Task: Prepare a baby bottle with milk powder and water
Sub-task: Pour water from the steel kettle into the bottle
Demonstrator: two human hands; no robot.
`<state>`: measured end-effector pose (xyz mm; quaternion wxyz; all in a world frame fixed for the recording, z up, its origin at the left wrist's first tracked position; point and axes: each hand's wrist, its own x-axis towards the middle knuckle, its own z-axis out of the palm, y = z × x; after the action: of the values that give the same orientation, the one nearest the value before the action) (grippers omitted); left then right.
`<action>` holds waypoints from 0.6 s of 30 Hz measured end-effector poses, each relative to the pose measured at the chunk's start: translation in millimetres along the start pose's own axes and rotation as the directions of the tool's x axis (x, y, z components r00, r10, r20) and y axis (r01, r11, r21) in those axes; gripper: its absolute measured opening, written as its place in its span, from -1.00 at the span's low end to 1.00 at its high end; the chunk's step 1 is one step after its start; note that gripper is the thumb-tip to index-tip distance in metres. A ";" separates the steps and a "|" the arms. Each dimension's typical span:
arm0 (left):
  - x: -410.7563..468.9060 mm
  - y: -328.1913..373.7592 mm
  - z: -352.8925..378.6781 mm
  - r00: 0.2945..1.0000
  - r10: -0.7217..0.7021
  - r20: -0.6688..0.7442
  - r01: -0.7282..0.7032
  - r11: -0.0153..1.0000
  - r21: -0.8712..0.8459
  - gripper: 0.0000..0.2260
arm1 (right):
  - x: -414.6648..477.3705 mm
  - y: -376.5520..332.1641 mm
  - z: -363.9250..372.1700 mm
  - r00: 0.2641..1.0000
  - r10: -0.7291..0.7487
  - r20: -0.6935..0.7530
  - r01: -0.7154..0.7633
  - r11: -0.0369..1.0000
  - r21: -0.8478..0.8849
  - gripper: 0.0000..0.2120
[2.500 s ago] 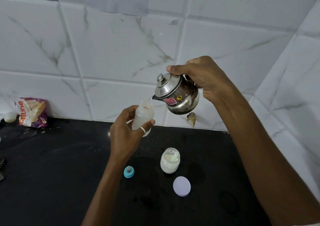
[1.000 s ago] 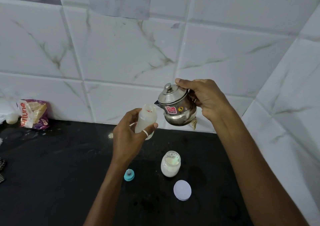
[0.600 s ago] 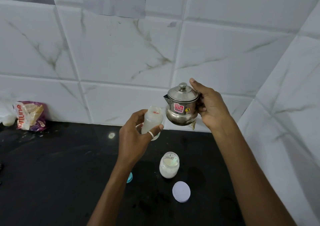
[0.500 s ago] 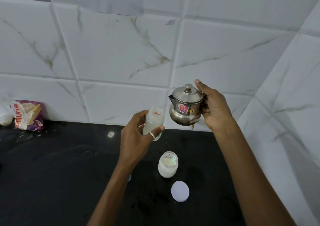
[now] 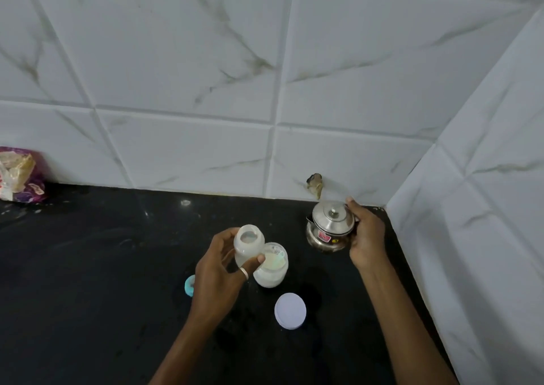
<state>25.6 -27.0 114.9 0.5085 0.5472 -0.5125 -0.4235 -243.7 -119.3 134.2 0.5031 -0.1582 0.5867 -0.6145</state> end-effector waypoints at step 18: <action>-16.4 -50.1 19.9 0.990 -0.136 0.019 0.135 0.988 0.079 -0.48 | 53.8 128.6 -63.2 0.972 0.156 -0.177 -0.166 0.985 -0.038 -0.89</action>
<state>10.6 -15.3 61.9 0.4509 0.5949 -0.4961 -0.4435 -261.6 -102.0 -16.9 0.4938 -0.0691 0.6553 -0.5675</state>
